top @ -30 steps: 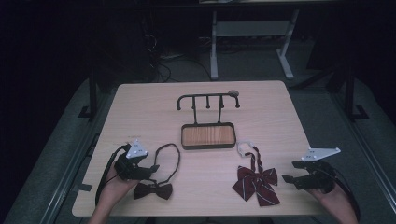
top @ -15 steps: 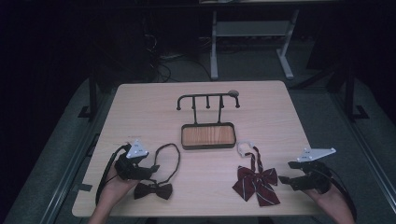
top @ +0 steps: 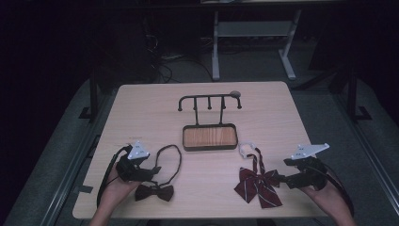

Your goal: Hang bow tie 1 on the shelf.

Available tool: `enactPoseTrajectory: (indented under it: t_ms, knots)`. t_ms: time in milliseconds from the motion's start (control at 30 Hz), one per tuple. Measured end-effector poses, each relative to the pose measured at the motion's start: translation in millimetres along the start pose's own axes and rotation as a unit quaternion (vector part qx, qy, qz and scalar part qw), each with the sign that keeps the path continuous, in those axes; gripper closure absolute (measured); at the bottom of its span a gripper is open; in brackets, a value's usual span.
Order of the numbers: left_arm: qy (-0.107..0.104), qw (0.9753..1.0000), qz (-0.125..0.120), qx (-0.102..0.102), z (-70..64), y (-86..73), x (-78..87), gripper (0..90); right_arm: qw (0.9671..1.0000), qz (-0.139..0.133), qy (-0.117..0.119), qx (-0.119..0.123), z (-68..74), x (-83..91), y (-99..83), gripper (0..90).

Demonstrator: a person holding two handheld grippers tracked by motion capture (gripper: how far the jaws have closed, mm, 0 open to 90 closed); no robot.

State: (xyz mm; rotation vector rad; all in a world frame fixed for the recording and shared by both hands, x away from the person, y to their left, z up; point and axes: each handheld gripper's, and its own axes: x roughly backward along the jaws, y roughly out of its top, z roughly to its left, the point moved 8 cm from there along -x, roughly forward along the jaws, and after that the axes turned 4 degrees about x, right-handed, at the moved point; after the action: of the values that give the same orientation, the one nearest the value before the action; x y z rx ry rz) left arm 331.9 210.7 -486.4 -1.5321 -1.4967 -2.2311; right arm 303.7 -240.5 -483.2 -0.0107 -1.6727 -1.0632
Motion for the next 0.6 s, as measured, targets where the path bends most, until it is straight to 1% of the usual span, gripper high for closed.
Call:
enactPoseTrajectory:
  t_ms: [200, 333, 433, 600]
  knots:
    - [0.002, 1.0, -0.002, 0.001, 1.3, 0.6, 1.6, 32.1, 1.0, 0.004, 0.007, -0.002, 0.4, -0.7, 10.6, 28.6]
    - [0.002, 1.0, -0.006, 0.004, 1.3, 1.3, 2.4, 32.1, 0.9999, 0.011, 0.011, 0.003, -0.1, -1.9, 17.0, 28.9]
    - [0.005, 1.0, -0.008, 0.002, 2.8, 1.4, 2.9, 31.9, 0.9997, 0.018, 0.015, 0.01, -1.4, -5.6, 26.8, 29.8]
    - [0.007, 1.0, -0.007, 0.0, 3.8, 0.8, 4.2, 31.6, 0.9992, 0.028, 0.02, 0.018, -2.6, -11.7, 34.8, 31.2]
